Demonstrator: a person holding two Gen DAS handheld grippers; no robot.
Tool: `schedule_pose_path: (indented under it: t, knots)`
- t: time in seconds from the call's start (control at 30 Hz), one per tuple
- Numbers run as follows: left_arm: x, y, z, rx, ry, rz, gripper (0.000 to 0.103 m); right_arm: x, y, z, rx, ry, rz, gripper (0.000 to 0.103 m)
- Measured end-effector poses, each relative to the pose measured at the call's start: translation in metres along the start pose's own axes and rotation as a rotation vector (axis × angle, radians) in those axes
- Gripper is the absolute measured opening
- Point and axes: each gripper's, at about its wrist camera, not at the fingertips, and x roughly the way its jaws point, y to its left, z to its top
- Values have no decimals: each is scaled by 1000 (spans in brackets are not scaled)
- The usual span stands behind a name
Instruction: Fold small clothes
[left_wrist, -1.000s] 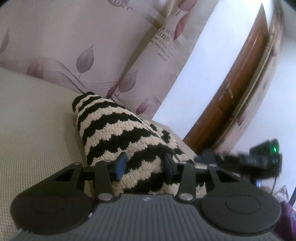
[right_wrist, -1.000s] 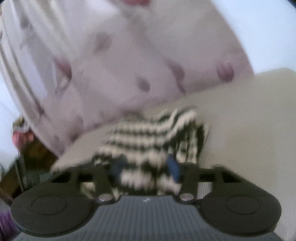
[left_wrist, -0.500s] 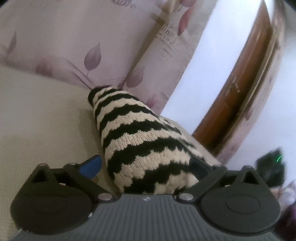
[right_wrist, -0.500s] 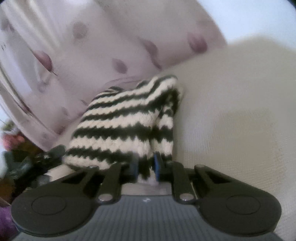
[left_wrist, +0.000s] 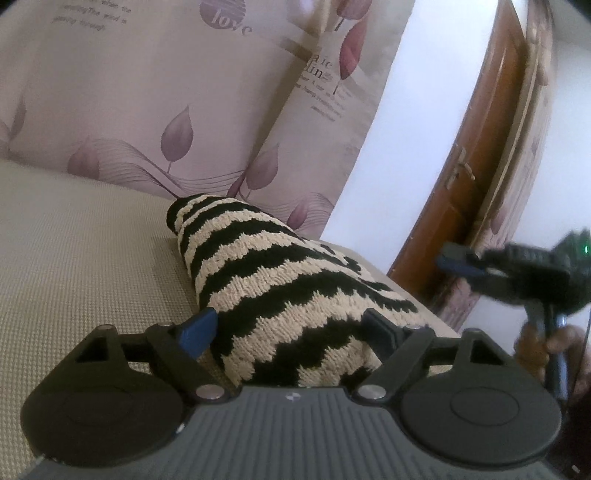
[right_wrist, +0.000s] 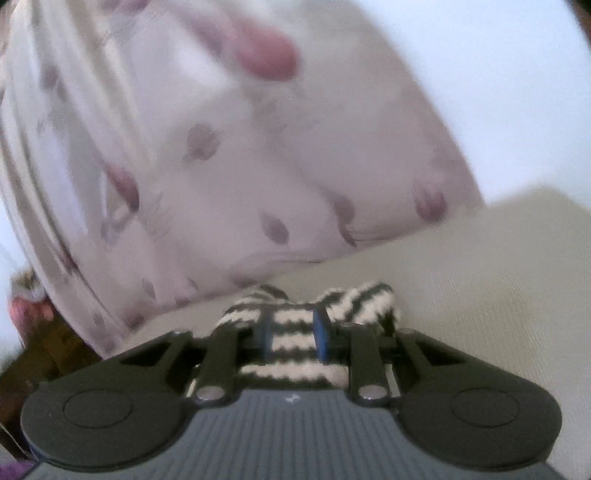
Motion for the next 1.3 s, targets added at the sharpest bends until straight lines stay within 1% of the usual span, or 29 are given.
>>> schedule_pose_path:
  t: [0.03,0.1,0.13,0.17,0.2,0.23,0.3,0.33,0.4,0.43,0.47,0.5,0.53,0.57,0.63,0.73,0.8,0.83,0.87,0.9,0.93,0.97,1.0,1.03,1.1,1.17,1.2,1.23,1.3]
  knots:
    - [0,1,0,-1,-1,2,83,12,8,1,-59,26,-16,23]
    - [-1,0,0,1,-4,9,83,34,13,-6,-121,93,-43,23]
    - [-2,0,0,2,-7,14,83,46,11,-16,-145,148,-78,22]
    - [-3,0,0,2,-11,20,83,59,7,-31,-153,222,-95,22]
    - [-5,1,1,-1,-18,29,83,61,1,-46,-119,210,-47,22]
    - [-6,1,2,-4,-23,41,83,58,-3,-54,-75,165,-12,22]
    - [-11,0,8,-5,-40,70,83,54,-3,-56,-79,146,-17,22]
    - [-15,-3,13,-4,-65,77,83,53,-4,-57,-71,132,-14,22]
    - [-20,-13,25,2,-110,71,83,52,-5,-59,-53,121,-6,22]
    - [-18,-20,32,15,-118,63,79,53,-4,-59,-58,122,-6,22]
    - [-12,-29,39,39,-114,49,68,53,-5,-60,-53,119,-2,22]
    - [-6,-36,44,62,-103,41,60,53,-6,-60,-46,118,4,22]
    - [3,-43,48,86,-89,39,42,52,-8,-60,-31,115,14,22]
    - [12,-51,52,104,-74,42,26,49,-11,-60,-17,113,23,22]
    - [31,-57,55,112,-36,38,16,50,-15,-59,17,107,41,22]
    - [56,-51,46,99,71,55,16,49,-16,-58,32,102,47,22]
    - [68,-39,33,102,140,100,16,48,-16,-58,39,99,48,22]
    - [67,-28,28,59,138,74,15,48,-17,-57,50,99,49,22]
    - [64,-17,26,-8,128,36,14,47,-18,-56,70,98,47,22]
    - [64,-12,26,-42,134,23,14,45,-22,-53,119,89,52,23]
    - [64,-11,27,-52,140,17,14,42,-24,-47,162,63,70,24]
    - [64,-12,28,-41,144,19,13,40,-23,-39,155,37,67,24]
    - [63,-14,27,-28,143,23,13,40,-17,-27,107,8,35,24]
    - [63,-15,26,-20,140,24,13,45,-13,-15,63,4,2,25]
    - [60,-14,24,-21,131,20,13,65,-5,5,-3,36,-7,25]
    - [58,-13,21,-29,121,13,13,89,4,15,-93,76,-35,25]
    - [57,-13,20,-27,115,10,13,105,9,19,-161,111,-70,25]
    - [55,-13,18,-29,110,7,13,121,8,19,-197,152,-100,24]
    - [52,-11,17,-44,103,-2,13,155,-6,13,-200,260,-188,23]
